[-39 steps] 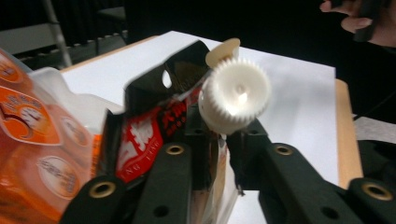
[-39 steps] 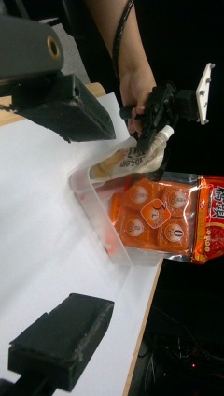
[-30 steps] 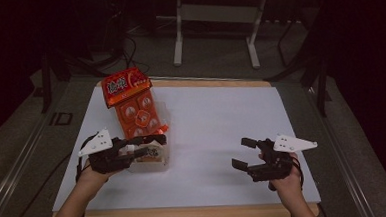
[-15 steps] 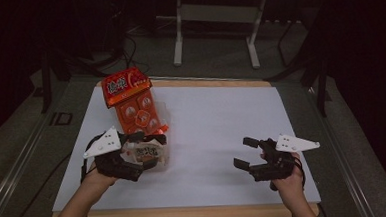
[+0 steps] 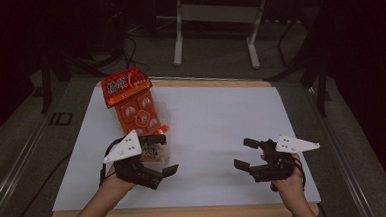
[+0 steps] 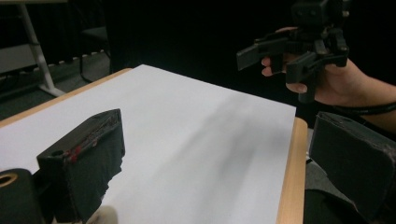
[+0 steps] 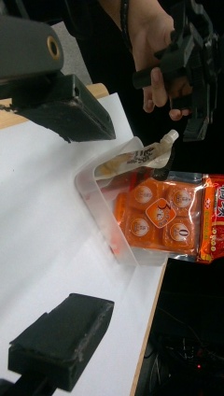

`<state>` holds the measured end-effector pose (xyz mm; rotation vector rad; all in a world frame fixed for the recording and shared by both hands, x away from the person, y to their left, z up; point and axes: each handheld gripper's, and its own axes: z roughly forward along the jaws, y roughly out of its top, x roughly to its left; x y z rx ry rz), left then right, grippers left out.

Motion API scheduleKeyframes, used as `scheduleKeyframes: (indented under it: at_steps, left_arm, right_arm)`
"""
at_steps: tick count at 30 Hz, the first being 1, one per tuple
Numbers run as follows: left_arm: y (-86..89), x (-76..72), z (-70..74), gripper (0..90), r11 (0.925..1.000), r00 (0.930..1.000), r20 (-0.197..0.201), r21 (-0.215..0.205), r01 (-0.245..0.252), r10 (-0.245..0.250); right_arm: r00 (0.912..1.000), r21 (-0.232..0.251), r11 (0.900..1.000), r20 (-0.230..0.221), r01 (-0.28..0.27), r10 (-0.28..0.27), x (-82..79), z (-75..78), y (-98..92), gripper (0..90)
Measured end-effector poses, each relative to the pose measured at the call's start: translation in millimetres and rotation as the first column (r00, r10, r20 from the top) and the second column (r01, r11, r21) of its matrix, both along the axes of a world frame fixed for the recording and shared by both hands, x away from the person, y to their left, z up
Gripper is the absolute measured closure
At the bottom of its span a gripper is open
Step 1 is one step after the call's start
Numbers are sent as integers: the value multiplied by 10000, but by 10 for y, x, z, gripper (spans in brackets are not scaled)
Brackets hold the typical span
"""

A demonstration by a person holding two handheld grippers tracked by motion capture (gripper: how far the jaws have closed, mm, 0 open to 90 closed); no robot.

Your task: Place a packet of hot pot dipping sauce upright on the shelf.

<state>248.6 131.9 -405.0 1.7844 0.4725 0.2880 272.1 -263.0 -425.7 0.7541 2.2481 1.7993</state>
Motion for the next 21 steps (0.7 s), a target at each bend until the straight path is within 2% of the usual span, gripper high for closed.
scheduleKeyframes:
  at_steps: [4, 16, 21]
  left_arm:
    - [-54, -29, 1, 39, 9996, 9998, -113, -203, 175, -178]
    - [-231, -187, -50, 39, 9983, 9983, 52, -44, 578, -577]
    - [-333, -251, -128, 39, 9960, 9960, 11, 93, 893, -893]
  right_arm:
    - [10000, 17, 10000, -13, -18, 18, -6, -4, -2, 152]
    - [9999, -149, 9998, -106, -104, 103, -24, -56, 32, 152]
    - [9998, -142, 9999, -162, -72, 70, -31, -74, 20, 152]
